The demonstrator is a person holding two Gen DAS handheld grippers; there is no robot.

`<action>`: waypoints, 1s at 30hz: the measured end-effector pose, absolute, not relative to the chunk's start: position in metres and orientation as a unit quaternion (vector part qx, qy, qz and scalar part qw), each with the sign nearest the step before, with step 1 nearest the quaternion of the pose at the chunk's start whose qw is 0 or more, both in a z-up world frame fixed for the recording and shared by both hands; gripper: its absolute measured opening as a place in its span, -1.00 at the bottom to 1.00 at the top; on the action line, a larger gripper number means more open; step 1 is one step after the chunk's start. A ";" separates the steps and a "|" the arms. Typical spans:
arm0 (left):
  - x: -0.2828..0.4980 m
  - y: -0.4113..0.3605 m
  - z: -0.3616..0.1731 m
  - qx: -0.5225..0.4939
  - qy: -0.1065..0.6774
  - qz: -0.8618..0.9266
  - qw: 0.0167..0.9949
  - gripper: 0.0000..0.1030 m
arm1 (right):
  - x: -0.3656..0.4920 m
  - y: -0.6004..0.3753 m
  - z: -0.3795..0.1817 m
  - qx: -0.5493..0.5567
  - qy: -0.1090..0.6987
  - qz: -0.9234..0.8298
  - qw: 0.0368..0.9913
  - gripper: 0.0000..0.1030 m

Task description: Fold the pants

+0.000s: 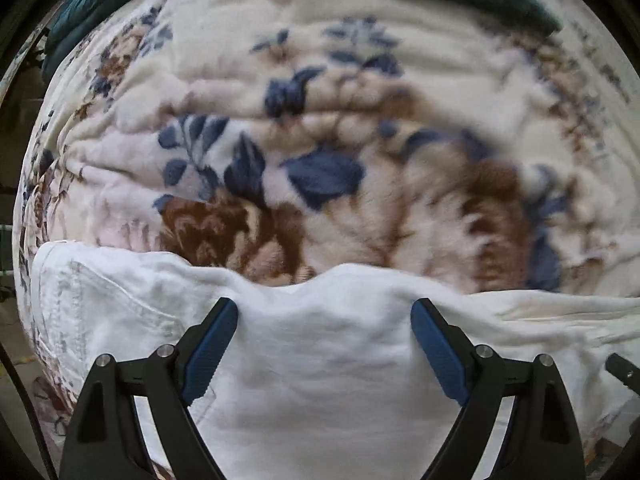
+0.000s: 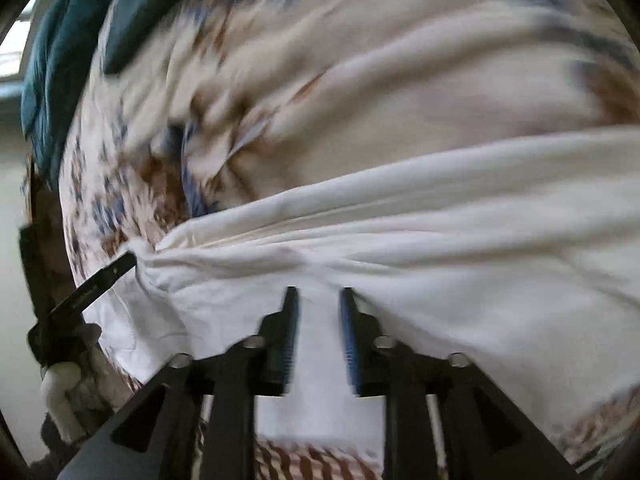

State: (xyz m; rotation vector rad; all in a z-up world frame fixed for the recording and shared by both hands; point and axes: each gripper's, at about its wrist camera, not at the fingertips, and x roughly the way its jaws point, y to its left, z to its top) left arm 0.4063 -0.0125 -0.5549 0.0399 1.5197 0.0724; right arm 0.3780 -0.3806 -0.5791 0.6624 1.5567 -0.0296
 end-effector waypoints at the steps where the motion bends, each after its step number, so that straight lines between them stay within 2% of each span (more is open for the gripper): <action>1: 0.402 -0.026 -0.544 0.015 0.683 0.028 0.730 0.74 | 0.369 -0.404 -0.569 0.298 0.677 -0.038 0.672 0.12; 2: 0.398 -0.033 -0.537 0.013 0.679 0.021 0.734 0.74 | 0.358 -0.432 -0.556 0.301 0.662 -0.072 0.682 0.36; 3: 0.394 -0.042 -0.530 0.011 0.674 0.012 0.738 0.74 | 0.348 -0.461 -0.547 0.302 0.649 -0.106 0.690 0.43; 6: 0.376 -0.079 -0.523 0.027 0.658 -0.011 0.753 0.74 | 0.332 -0.528 -0.543 0.302 0.635 -0.170 0.690 0.43; 11: 0.339 -0.142 -0.532 0.057 0.663 -0.032 0.745 0.74 | 0.344 -0.575 -0.589 0.300 0.661 -0.157 0.670 0.43; 12: 0.338 -0.151 -0.534 0.066 0.663 -0.033 0.745 0.74 | 0.351 -0.568 -0.600 0.274 0.681 -0.151 0.662 0.36; 13: 0.337 -0.157 -0.536 0.072 0.664 -0.033 0.744 0.74 | 0.356 -0.564 -0.605 0.237 0.695 -0.157 0.661 0.19; 14: 0.335 -0.160 -0.536 0.073 0.664 -0.034 0.744 0.74 | 0.359 -0.558 -0.604 0.201 0.697 -0.155 0.671 -0.45; 15: 0.335 -0.163 -0.538 0.078 0.663 -0.033 0.743 0.74 | 0.362 -0.549 -0.601 0.169 0.697 -0.151 0.681 -0.81; 18: 0.334 -0.164 -0.541 0.085 0.665 -0.028 0.742 0.74 | 0.357 -0.537 -0.576 0.137 0.663 -0.152 0.720 -0.86; 23: 0.330 -0.160 -0.539 0.091 0.664 -0.014 0.742 0.74 | 0.344 -0.540 -0.520 0.171 0.586 -0.159 0.776 -0.88; 27: 0.332 -0.149 -0.537 0.089 0.662 -0.002 0.744 0.74 | 0.340 -0.557 -0.491 0.187 0.564 -0.163 0.788 -0.89; 30: 0.335 -0.144 -0.539 0.086 0.661 0.007 0.745 0.74 | 0.351 -0.573 -0.512 0.212 0.589 -0.164 0.762 -0.88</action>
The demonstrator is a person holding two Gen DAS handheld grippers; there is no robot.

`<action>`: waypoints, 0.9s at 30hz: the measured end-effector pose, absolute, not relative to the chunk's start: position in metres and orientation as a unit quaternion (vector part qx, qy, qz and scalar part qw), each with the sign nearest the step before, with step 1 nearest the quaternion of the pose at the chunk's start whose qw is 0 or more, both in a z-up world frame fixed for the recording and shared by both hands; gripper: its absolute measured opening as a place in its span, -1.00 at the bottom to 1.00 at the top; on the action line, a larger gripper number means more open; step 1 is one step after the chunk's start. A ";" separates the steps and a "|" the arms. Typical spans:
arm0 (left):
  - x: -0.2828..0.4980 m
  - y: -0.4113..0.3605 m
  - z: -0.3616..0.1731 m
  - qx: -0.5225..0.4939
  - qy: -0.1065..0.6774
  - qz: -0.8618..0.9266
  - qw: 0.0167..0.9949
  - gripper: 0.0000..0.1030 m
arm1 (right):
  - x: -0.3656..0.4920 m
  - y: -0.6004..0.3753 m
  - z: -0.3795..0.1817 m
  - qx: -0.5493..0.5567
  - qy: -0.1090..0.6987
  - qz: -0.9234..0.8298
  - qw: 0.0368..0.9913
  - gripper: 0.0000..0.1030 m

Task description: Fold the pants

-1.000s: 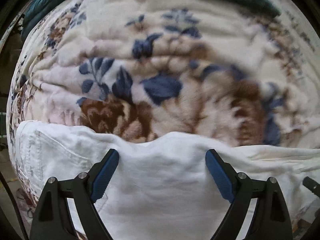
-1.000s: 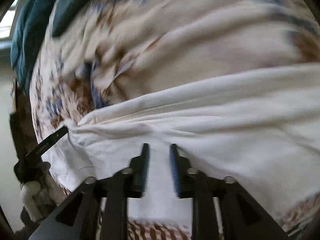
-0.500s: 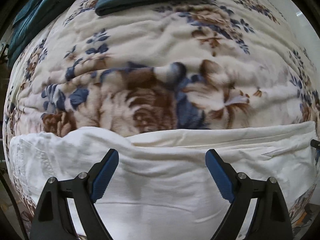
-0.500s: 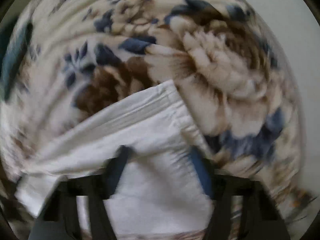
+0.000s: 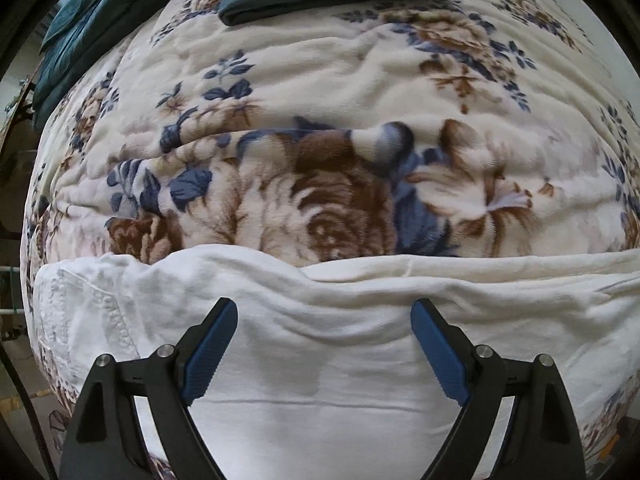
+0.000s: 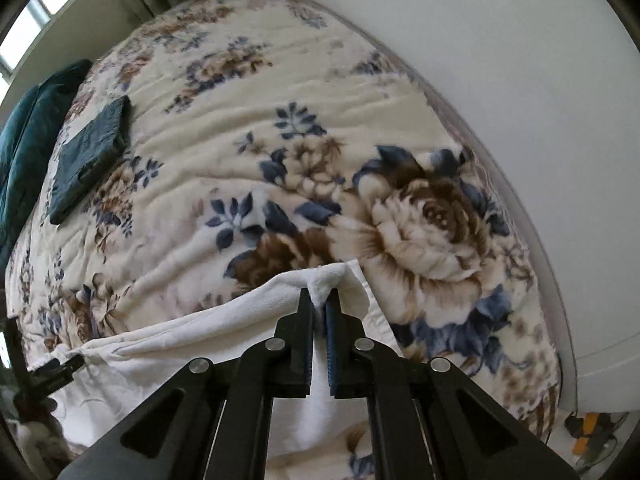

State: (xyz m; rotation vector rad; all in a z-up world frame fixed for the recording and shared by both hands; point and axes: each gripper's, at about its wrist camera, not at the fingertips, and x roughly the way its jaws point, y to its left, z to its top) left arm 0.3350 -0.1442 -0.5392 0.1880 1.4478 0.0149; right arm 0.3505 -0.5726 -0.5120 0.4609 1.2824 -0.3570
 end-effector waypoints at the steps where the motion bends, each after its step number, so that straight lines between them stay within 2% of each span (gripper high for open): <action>1: 0.338 -0.142 -0.542 0.085 0.660 0.010 0.747 0.74 | 0.354 -0.578 -0.523 0.219 0.600 -0.165 0.752 -0.88; 4: 0.340 -0.143 -0.554 0.095 0.661 0.022 0.744 0.74 | 0.373 -0.591 -0.576 0.247 0.638 -0.161 0.711 -0.85; 5: 0.339 -0.144 -0.554 0.093 0.662 0.023 0.743 0.74 | 0.377 -0.597 -0.593 0.267 0.648 -0.157 0.695 -0.74; 6: 0.339 -0.144 -0.555 0.092 0.663 0.023 0.743 0.74 | 0.379 -0.601 -0.602 0.281 0.657 -0.154 0.682 -0.73; 10: 0.332 -0.146 -0.549 0.090 0.660 0.012 0.746 0.74 | 0.359 -0.607 -0.581 0.309 0.634 -0.154 0.692 -0.64; 11: 0.328 -0.148 -0.547 0.090 0.661 0.007 0.745 0.74 | 0.349 -0.606 -0.573 0.300 0.631 -0.166 0.696 -0.32; 12: 0.323 -0.150 -0.546 0.092 0.662 0.001 0.744 0.74 | 0.337 -0.606 -0.564 0.286 0.630 -0.189 0.697 0.15; 13: 0.319 -0.152 -0.544 0.094 0.661 -0.002 0.744 0.74 | 0.326 -0.607 -0.557 0.276 0.629 -0.210 0.696 0.25; 14: 0.315 -0.155 -0.543 0.095 0.661 -0.005 0.744 0.74 | 0.315 -0.609 -0.552 0.277 0.623 -0.224 0.697 0.25; 17: 0.303 -0.162 -0.541 0.095 0.664 -0.009 0.742 0.74 | 0.284 -0.620 -0.554 0.326 0.612 -0.238 0.681 0.25; 22: 0.292 -0.168 -0.547 0.091 0.676 -0.013 0.731 0.74 | 0.257 -0.624 -0.598 0.448 0.591 -0.198 0.641 0.24; 23: 0.291 -0.169 -0.548 0.094 0.676 -0.013 0.731 0.74 | 0.260 -0.622 -0.604 0.442 0.597 -0.197 0.640 0.09; 24: 0.289 -0.171 -0.548 0.097 0.674 -0.014 0.732 0.74 | 0.262 -0.618 -0.607 0.417 0.603 -0.214 0.645 -0.56; 25: 0.288 -0.172 -0.548 0.099 0.674 -0.014 0.732 0.74 | 0.262 -0.614 -0.607 0.390 0.611 -0.234 0.648 -0.80; 27: 0.286 -0.172 -0.549 0.101 0.674 -0.015 0.731 0.74 | 0.257 -0.612 -0.593 0.383 0.593 -0.257 0.660 -0.84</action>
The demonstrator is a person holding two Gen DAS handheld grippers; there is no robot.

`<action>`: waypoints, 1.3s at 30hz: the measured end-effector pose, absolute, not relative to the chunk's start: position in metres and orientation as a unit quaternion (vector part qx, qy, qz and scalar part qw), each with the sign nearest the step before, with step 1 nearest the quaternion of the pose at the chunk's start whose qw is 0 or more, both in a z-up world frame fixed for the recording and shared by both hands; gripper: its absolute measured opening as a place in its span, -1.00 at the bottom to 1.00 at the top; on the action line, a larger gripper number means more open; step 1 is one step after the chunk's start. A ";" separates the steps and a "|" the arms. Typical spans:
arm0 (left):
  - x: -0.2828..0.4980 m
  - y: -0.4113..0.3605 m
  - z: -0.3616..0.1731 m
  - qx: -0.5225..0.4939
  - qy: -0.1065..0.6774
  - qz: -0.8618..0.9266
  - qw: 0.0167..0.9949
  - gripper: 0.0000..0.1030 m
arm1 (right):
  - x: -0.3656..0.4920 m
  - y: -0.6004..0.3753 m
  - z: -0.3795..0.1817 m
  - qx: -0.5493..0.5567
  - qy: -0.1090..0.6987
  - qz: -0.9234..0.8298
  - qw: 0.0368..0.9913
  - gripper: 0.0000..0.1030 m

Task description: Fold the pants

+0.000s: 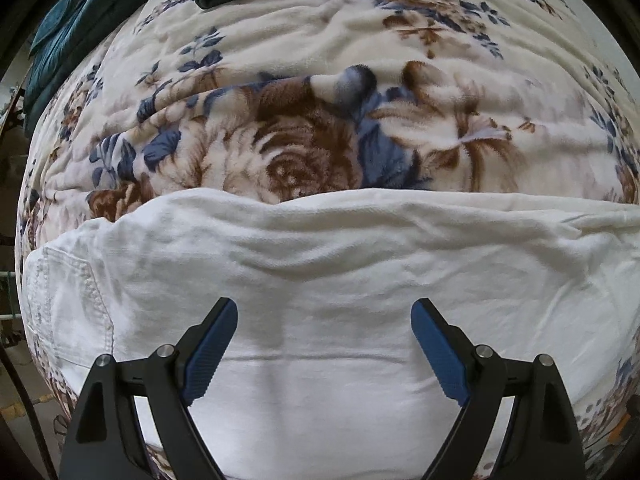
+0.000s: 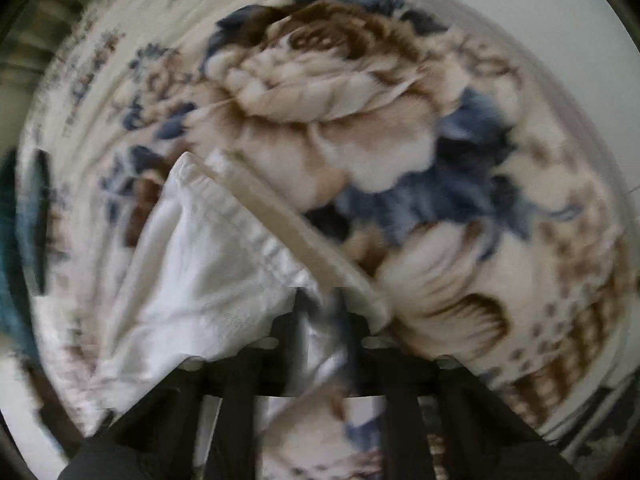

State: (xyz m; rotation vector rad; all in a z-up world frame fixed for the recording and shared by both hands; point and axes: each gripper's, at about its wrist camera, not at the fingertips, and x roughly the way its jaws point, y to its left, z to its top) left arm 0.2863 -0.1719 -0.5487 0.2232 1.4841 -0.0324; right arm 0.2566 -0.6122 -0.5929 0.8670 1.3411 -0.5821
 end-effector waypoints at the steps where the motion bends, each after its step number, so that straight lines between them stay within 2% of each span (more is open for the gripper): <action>1: 0.286 -0.172 -0.548 0.101 0.674 -0.015 0.731 0.74 | 0.253 -0.612 -0.582 0.381 0.581 -0.267 0.668 -0.85; 3: 0.286 -0.169 -0.548 0.100 0.673 -0.012 0.733 0.74 | 0.246 -0.614 -0.574 0.381 0.580 -0.277 0.665 -0.85; 5: 0.288 -0.165 -0.548 0.093 0.676 -0.008 0.731 0.74 | 0.251 -0.612 -0.595 0.368 0.626 -0.264 0.635 -0.84; 7: 0.292 -0.161 -0.546 0.082 0.678 -0.005 0.731 0.74 | 0.262 -0.607 -0.608 0.335 0.672 -0.259 0.608 -0.72; 10: 0.297 -0.162 -0.533 0.076 0.667 -0.011 0.741 0.74 | 0.286 -0.586 -0.568 0.263 0.657 -0.268 0.654 -0.65; 11: 0.298 -0.164 -0.531 0.077 0.664 -0.012 0.743 0.74 | 0.297 -0.572 -0.551 0.235 0.646 -0.258 0.679 -0.45; 12: 0.300 -0.167 -0.531 0.078 0.663 -0.014 0.744 0.74 | 0.313 -0.552 -0.536 0.219 0.636 -0.223 0.706 -0.02; 14: 0.303 -0.171 -0.535 0.072 0.668 -0.016 0.740 0.74 | 0.351 -0.505 -0.530 0.202 0.642 -0.099 0.733 0.44; 16: 0.304 -0.176 -0.547 0.075 0.674 -0.011 0.735 0.74 | 0.383 -0.458 -0.538 0.166 0.657 0.006 0.735 0.43; 17: 0.304 -0.177 -0.550 0.076 0.677 -0.010 0.732 0.74 | 0.405 -0.425 -0.546 0.113 0.666 0.059 0.735 0.37; 18: 0.303 -0.178 -0.555 0.076 0.678 -0.008 0.731 0.74 | 0.418 -0.402 -0.553 0.062 0.669 0.094 0.735 0.20; 20: 0.299 -0.176 -0.561 0.078 0.679 -0.003 0.730 0.74 | 0.438 -0.355 -0.571 -0.057 0.680 0.148 0.716 0.11; 21: 0.295 -0.176 -0.564 0.077 0.681 -0.003 0.728 0.74 | 0.444 -0.335 -0.583 -0.113 0.685 0.176 0.698 -0.04; 23: 0.289 -0.173 -0.570 0.070 0.685 -0.001 0.725 0.74 | 0.445 -0.311 -0.601 -0.188 0.693 0.221 0.660 -0.14; 26: 0.277 -0.171 -0.575 0.062 0.688 -0.001 0.723 0.74 | 0.445 -0.295 -0.620 -0.243 0.698 0.256 0.623 -0.75; 27: 0.275 -0.171 -0.575 0.062 0.687 -0.001 0.724 0.74 | 0.448 -0.296 -0.621 -0.231 0.704 0.257 0.620 -0.84; 29: 0.272 -0.172 -0.576 0.064 0.686 -0.003 0.725 0.74 | 0.461 -0.305 -0.620 -0.178 0.718 0.256 0.622 -0.87; 35: 0.270 -0.176 -0.577 0.058 0.691 -0.010 0.721 0.74 | 0.489 -0.395 -0.650 0.212 0.765 0.156 0.587 -0.88; 39: 0.272 -0.169 -0.578 0.062 0.693 -0.016 0.718 0.74 | 0.474 -0.426 -0.678 0.356 0.757 0.086 0.542 -0.88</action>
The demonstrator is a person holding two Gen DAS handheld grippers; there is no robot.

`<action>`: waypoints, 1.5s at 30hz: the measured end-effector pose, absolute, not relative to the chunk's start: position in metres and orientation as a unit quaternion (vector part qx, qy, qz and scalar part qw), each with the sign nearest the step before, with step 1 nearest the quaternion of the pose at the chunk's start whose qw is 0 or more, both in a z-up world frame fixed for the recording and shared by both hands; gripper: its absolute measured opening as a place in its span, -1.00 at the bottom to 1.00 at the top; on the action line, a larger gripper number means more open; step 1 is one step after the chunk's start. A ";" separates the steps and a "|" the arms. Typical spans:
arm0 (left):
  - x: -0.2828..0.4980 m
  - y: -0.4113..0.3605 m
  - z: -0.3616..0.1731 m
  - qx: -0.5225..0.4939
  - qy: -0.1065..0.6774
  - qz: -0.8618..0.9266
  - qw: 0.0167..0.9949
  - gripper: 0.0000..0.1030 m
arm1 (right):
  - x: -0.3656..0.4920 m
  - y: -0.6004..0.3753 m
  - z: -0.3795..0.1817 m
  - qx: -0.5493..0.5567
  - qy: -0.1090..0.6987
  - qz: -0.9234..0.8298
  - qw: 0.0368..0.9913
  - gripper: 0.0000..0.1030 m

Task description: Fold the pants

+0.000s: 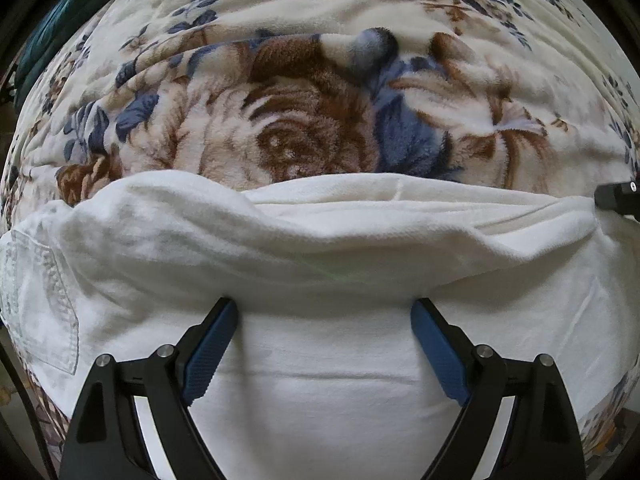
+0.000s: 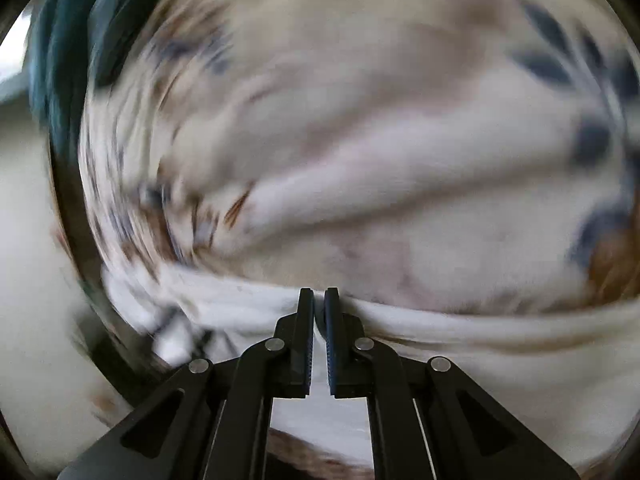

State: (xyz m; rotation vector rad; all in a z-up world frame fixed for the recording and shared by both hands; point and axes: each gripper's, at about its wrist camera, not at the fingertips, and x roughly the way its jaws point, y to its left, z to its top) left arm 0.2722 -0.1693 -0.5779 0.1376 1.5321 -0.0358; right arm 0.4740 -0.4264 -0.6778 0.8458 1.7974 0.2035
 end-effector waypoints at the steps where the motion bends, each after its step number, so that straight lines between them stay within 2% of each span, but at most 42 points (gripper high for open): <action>1: 0.272 -0.166 -0.577 0.062 0.693 -0.016 0.718 0.74 | 0.480 -0.426 -0.674 0.342 0.757 0.078 0.551 -0.88; 5: 0.272 -0.136 -0.561 0.033 0.698 -0.006 0.715 0.74 | 0.504 -0.393 -0.627 0.187 0.743 0.083 0.637 -0.74; 7: 0.279 -0.116 -0.553 0.014 0.694 0.008 0.719 0.74 | 0.498 -0.365 -0.605 0.137 0.733 0.131 0.653 -0.61; 8: 0.285 -0.108 -0.553 0.007 0.694 0.016 0.720 0.74 | 0.492 -0.349 -0.600 0.132 0.736 0.159 0.644 -0.40; 9: 0.293 -0.099 -0.554 0.001 0.692 0.026 0.721 0.74 | 0.487 -0.331 -0.601 0.136 0.741 0.192 0.629 -0.30; 13: 0.321 -0.083 -0.571 -0.019 0.707 0.035 0.707 0.74 | 0.468 -0.279 -0.638 0.136 0.767 0.215 0.589 -0.32; 14: 0.323 -0.084 -0.573 -0.015 0.709 0.034 0.705 0.74 | 0.468 -0.274 -0.647 0.135 0.762 0.193 0.604 -0.42; 15: 0.324 -0.086 -0.574 -0.009 0.708 0.031 0.706 0.74 | 0.472 -0.276 -0.659 0.160 0.753 0.164 0.616 -0.54; 17: 0.324 -0.086 -0.573 -0.010 0.705 0.024 0.708 0.74 | 0.471 -0.298 -0.674 0.274 0.726 0.113 0.621 -0.59; 18: 0.323 -0.085 -0.572 -0.013 0.704 0.021 0.710 0.74 | 0.468 -0.308 -0.677 0.313 0.712 0.094 0.621 -0.72; 20: 0.321 -0.081 -0.571 -0.013 0.703 0.018 0.711 0.74 | 0.456 -0.323 -0.681 0.373 0.687 0.071 0.619 -0.80; 22: 0.318 -0.076 -0.569 -0.011 0.701 0.018 0.713 0.74 | 0.444 -0.341 -0.684 0.427 0.669 0.052 0.606 -0.81; 27: 0.330 -0.039 -0.559 -0.013 0.694 0.035 0.719 0.74 | 0.423 -0.412 -0.661 0.457 0.628 -0.009 0.630 -0.80; 28: 0.333 -0.032 -0.557 -0.016 0.692 0.041 0.721 0.74 | 0.419 -0.433 -0.655 0.456 0.618 -0.033 0.640 -0.73; 30: 0.337 -0.020 -0.552 -0.026 0.689 0.048 0.722 0.74 | 0.411 -0.471 -0.638 0.476 0.591 -0.074 0.647 -0.71; 31: 0.337 -0.015 -0.545 -0.032 0.686 0.051 0.725 0.74 | 0.408 -0.487 -0.626 0.481 0.581 -0.070 0.653 -0.67; 32: 0.338 -0.012 -0.539 -0.034 0.681 0.051 0.729 0.74 | 0.406 -0.491 -0.615 0.469 0.582 -0.067 0.661 -0.42; 33: 0.336 -0.011 -0.530 -0.035 0.674 0.048 0.736 0.74 | 0.404 -0.491 -0.604 0.445 0.590 -0.068 0.671 -0.02; 35: 0.332 -0.012 -0.517 -0.023 0.662 0.040 0.748 0.74 | 0.401 -0.480 -0.586 0.378 0.613 -0.058 0.691 0.31; 37: 0.325 -0.016 -0.514 0.003 0.654 0.038 0.755 0.74 | 0.397 -0.464 -0.589 0.341 0.640 -0.036 0.688 0.31; 38: 0.325 -0.021 -0.517 0.018 0.654 0.040 0.755 0.74 | 0.398 -0.448 -0.597 0.322 0.660 -0.021 0.679 0.23; 41: 0.335 -0.022 -0.540 0.046 0.662 0.065 0.745 0.74 | 0.404 -0.422 -0.621 0.289 0.681 -0.015 0.673 -0.84; 43: 0.341 -0.016 -0.557 0.037 0.670 0.082 0.737 0.74 | 0.416 -0.394 -0.630 0.270 0.693 -0.016 0.668 -0.85; 45: 0.338 0.004 -0.550 0.017 0.665 0.090 0.741 0.74 | 0.433 -0.353 -0.615 0.234 0.685 0.034 0.689 -0.85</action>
